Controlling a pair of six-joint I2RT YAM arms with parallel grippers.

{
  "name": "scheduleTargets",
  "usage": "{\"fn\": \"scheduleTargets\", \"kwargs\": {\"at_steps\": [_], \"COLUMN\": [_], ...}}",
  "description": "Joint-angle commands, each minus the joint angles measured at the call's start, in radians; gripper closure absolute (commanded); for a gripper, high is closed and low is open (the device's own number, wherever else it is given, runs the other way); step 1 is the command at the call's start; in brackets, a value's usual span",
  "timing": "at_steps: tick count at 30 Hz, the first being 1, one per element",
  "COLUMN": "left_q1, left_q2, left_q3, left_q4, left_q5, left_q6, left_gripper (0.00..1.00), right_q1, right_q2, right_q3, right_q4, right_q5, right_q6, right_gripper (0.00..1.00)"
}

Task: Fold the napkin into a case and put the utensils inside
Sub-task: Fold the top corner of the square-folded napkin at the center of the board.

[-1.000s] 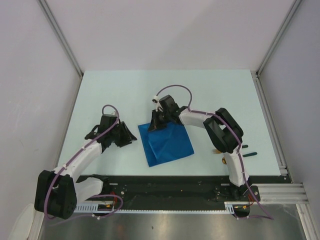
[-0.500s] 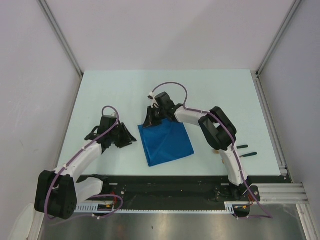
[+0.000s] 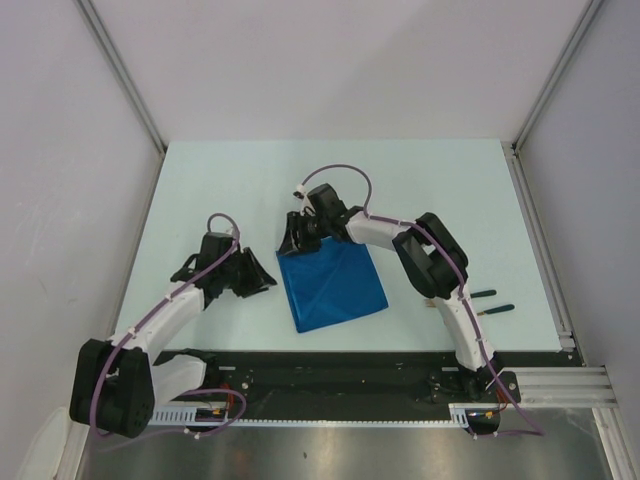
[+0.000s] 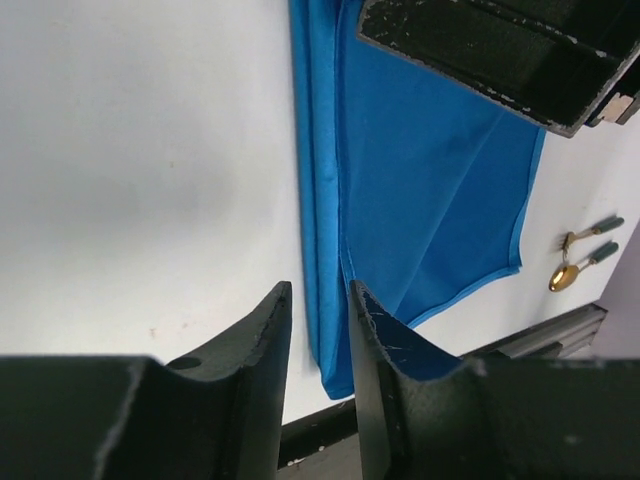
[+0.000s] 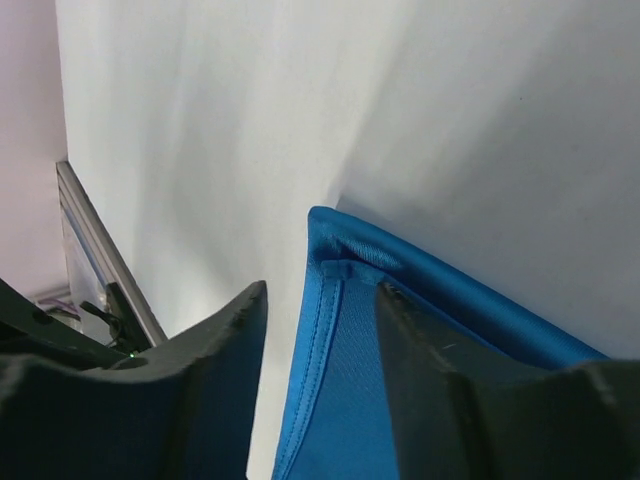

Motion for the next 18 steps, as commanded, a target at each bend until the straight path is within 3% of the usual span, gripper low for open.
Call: {"fn": "scheduleTargets", "kwargs": {"at_steps": [1, 5, 11, 15, 18], "left_q1": [0.001, -0.051, -0.185, -0.261, -0.292], "left_q2": [0.006, -0.011, -0.002, 0.103, 0.171], "left_q3": [-0.022, -0.03, 0.0, 0.036, 0.049], "left_q4": [0.09, 0.108, 0.176, 0.216, 0.226], "left_q5": [0.103, 0.128, 0.133, 0.14, 0.143], "left_q6": [0.005, -0.018, -0.072, -0.076, -0.079], "left_gripper": [0.68, 0.71, 0.73, 0.76, 0.8], "right_q1": [-0.013, -0.042, -0.16, -0.246, -0.286], "right_q2": [-0.085, -0.2, -0.443, -0.493, -0.461], "right_q3": [0.04, -0.036, -0.36, -0.495, -0.499], "right_q4": [-0.038, -0.104, -0.045, 0.04, 0.074], "right_q5": [-0.004, 0.025, 0.036, -0.028, -0.061], "right_q6": [-0.012, -0.061, -0.092, -0.107, -0.132], "right_gripper": [0.44, 0.34, 0.34, 0.53, 0.74]}}
